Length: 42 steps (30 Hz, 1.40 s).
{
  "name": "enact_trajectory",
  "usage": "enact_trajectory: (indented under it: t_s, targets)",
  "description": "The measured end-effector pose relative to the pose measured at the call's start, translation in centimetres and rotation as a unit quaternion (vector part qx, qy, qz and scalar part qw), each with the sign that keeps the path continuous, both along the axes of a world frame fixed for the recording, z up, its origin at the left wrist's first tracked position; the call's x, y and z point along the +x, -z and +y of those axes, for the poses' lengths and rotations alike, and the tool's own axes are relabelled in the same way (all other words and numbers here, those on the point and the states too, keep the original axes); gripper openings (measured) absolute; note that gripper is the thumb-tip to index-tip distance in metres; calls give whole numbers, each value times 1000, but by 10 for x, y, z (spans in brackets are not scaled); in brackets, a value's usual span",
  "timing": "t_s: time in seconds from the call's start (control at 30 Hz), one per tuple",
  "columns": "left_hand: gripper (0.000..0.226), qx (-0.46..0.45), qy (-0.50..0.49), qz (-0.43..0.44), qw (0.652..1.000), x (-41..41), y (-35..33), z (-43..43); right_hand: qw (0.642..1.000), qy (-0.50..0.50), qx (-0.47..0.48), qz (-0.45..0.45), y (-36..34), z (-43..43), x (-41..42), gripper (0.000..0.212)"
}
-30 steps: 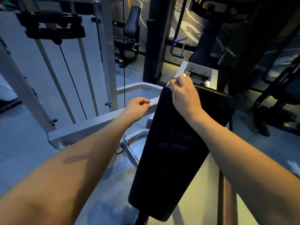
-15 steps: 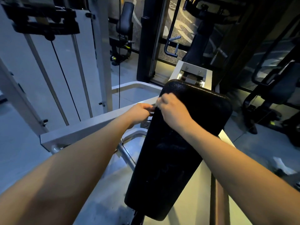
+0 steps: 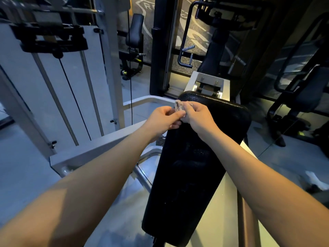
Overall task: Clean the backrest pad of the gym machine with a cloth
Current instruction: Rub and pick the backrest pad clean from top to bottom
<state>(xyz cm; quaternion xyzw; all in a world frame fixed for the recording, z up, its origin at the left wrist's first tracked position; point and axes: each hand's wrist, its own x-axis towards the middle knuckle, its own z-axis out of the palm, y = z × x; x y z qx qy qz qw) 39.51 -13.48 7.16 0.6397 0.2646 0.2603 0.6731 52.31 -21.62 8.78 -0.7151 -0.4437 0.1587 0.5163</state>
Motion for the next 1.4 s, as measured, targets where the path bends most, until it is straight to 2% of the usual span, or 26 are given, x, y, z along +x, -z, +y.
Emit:
enact_trajectory:
  t_s: [0.1, 0.2, 0.27, 0.33, 0.4, 0.5, 0.57, 0.63, 0.7, 0.77, 0.87, 0.93, 1.07, 1.27, 1.4]
  targets:
    - [13, 11, -57, -13, 998, 5, -2, 1, 999, 40, -4, 17, -1, -5, 3, 29]
    - [12, -50, -66, -35, 996, 2, -4, 6, 995, 71, -33, -68, -4, -12, 9, 24]
    - [19, -88, -74, -44, 992, 1, -6, 9, 987, 74, -54, -130, -6, -17, 11, 23]
    - [20, -91, -104, -44, 989, 2, -6, 15, 974, 81, -60, -203, -13, -22, 15, 21]
    - [20, -23, -160, -18, 987, 1, -7, 22, 952, 77, -59, -289, -18, -23, 25, 20]
    - [18, 132, -216, 5, 967, 5, -20, 30, 908, 103, -57, -403, -27, -17, 50, 22]
    - [13, 220, -201, 7, 955, 17, -34, 33, 872, 129, -69, -467, -33, -9, 64, 25]
    - [19, 310, -140, 40, 939, 36, -41, 34, 851, 143, -112, -493, -35, -2, 73, 32]
    - [18, 402, -96, 70, 908, 53, -35, 32, 829, 158, -139, -517, -30, 3, 78, 39]
    - [12, 431, -110, 59, 894, 63, -21, 31, 798, 183, -143, -556, -22, 5, 80, 44]
    - [14, 404, -103, 26, 909, 67, -11, 26, 775, 210, -153, -576, -16, 9, 80, 48]
    - [24, 399, -77, 12, 913, 75, -18, 28, 770, 219, -160, -578, -14, 11, 81, 50]
    - [29, 448, 12, 55, 892, 84, -31, 48, 766, 223, -154, -584, -11, 13, 82, 52]
    - [35, 297, -61, -6, 953, 64, 6, 54, 769, 235, -127, -581, -7, 15, 85, 51]
    - [34, 188, -91, 4, 978, 43, 53, 44, 770, 242, -118, -578, -5, 16, 84, 51]
